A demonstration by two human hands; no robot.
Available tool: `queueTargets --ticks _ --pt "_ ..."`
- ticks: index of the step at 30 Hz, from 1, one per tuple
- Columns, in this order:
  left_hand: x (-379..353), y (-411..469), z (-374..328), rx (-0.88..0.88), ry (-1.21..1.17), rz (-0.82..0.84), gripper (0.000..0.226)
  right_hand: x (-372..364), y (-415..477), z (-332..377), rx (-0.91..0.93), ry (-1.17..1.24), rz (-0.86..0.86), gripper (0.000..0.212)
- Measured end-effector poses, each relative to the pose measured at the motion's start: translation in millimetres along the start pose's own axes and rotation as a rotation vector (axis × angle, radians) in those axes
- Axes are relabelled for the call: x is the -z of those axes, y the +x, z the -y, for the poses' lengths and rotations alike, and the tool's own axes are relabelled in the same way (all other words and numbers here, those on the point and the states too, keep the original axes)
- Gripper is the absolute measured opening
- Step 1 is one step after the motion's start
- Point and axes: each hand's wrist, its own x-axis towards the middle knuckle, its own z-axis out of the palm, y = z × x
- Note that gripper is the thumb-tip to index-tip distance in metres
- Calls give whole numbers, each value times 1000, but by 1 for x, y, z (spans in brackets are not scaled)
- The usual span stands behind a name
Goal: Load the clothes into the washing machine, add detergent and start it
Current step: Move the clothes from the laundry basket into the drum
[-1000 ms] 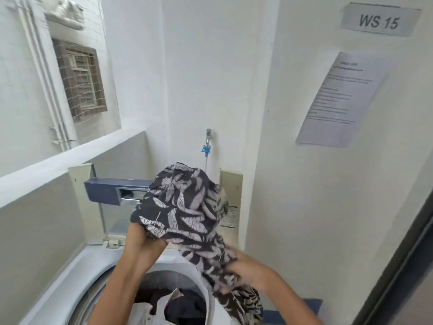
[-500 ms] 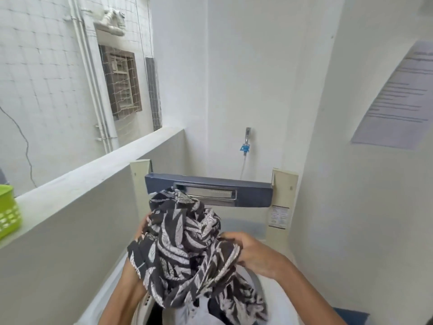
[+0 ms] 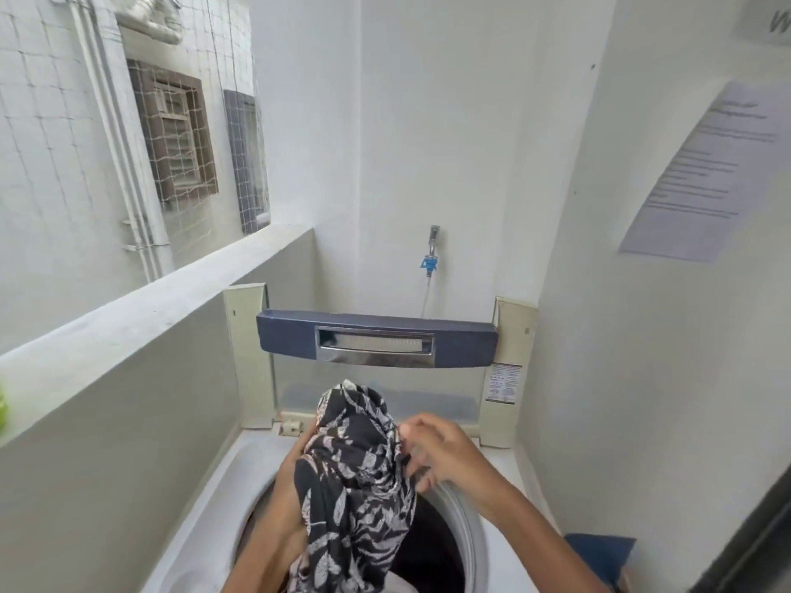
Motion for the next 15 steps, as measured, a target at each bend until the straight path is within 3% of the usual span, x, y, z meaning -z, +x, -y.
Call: queueTargets --ticks 4,7,8,10,13,15 --pt "-1 18 13 87 -179 -1 31 -4 2 -5 -168 -123 85 57" --pt "9 21 20 23 -161 27 21 -3 10 -10 -259 129 2 46" --pt "14 24 20 -6 -97 24 31 -1 13 -12 -272 219 -38 39" --pt "28 28 22 -92 268 57 52 2 17 -8 -272 375 -130 29" --pt "47 34 25 -110 1030 338 98 9 20 4 -247 594 -173 31" --pt "48 31 20 -19 1195 448 105 10 20 15 -215 624 -145 29"
